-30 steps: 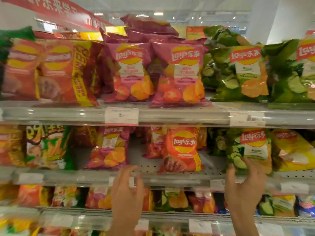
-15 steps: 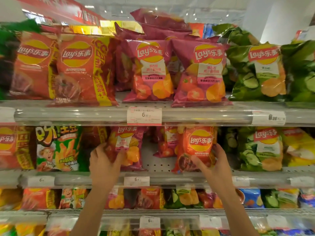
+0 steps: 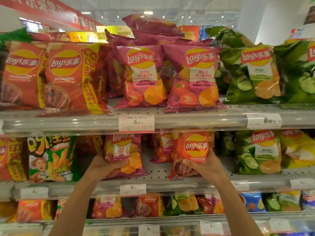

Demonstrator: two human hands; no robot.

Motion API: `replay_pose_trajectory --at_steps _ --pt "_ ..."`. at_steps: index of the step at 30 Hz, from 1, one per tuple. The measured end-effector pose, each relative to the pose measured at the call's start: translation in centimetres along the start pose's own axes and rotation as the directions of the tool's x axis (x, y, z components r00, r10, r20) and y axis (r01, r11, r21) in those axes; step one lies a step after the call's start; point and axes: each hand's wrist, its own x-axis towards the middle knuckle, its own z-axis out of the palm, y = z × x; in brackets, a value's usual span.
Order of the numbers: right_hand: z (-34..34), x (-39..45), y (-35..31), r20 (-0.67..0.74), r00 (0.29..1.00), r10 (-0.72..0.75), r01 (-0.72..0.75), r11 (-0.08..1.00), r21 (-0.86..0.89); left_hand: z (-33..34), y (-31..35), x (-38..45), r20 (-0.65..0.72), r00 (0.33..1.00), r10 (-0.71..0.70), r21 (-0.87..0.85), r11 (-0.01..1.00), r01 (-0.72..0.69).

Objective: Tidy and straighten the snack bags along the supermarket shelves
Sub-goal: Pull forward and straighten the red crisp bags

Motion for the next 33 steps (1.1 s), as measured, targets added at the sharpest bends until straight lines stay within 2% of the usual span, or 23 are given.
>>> replay_pose_trajectory --at_steps 15,23,33 --pt "-0.6 -0.6 0.1 -0.168 0.984 -0.051 0.056 0.998 0.030 3.3 -0.4 -3.3 -0.190 0.972 0.139 -0.024 0.989 -0.146" --pt "-5.2 -2.4 0.9 -0.275 0.961 -0.018 0.032 0.998 0.047 9.6 1.7 -3.5 -0.101 0.972 0.210 -0.084 0.972 -0.219" --pt "-10.1 -7.0 4.5 -0.389 0.917 0.087 -0.032 0.989 0.147 18.6 2.7 -3.0 0.019 0.975 0.220 -0.032 0.975 -0.220"
